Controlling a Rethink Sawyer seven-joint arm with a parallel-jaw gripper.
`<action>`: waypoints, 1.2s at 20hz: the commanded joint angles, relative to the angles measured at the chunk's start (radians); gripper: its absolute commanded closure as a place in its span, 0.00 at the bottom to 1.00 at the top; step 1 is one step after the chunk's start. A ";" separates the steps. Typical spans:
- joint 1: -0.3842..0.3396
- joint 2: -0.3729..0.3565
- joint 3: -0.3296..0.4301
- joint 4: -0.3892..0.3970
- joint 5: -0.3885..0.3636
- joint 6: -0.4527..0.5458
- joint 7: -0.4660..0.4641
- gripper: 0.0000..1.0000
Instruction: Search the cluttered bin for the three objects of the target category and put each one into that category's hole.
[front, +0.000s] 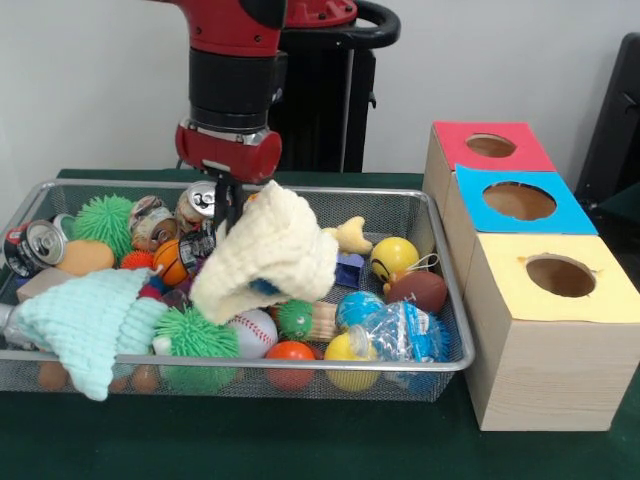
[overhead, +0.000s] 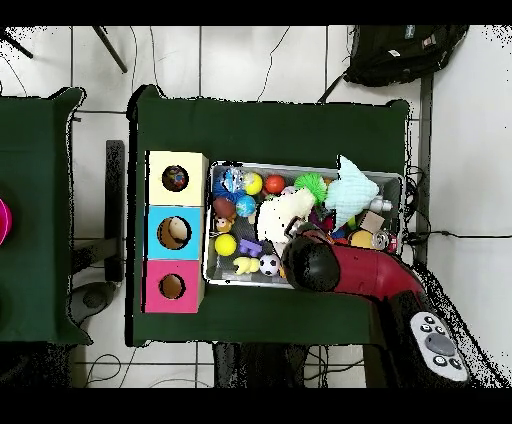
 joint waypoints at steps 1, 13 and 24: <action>-0.075 -0.050 0.105 -0.049 -0.069 0.151 -0.179 1.00; -0.137 -0.087 0.164 -0.053 -0.118 0.217 -0.201 1.00; -0.174 -0.109 0.201 -0.027 -0.154 0.230 -0.197 1.00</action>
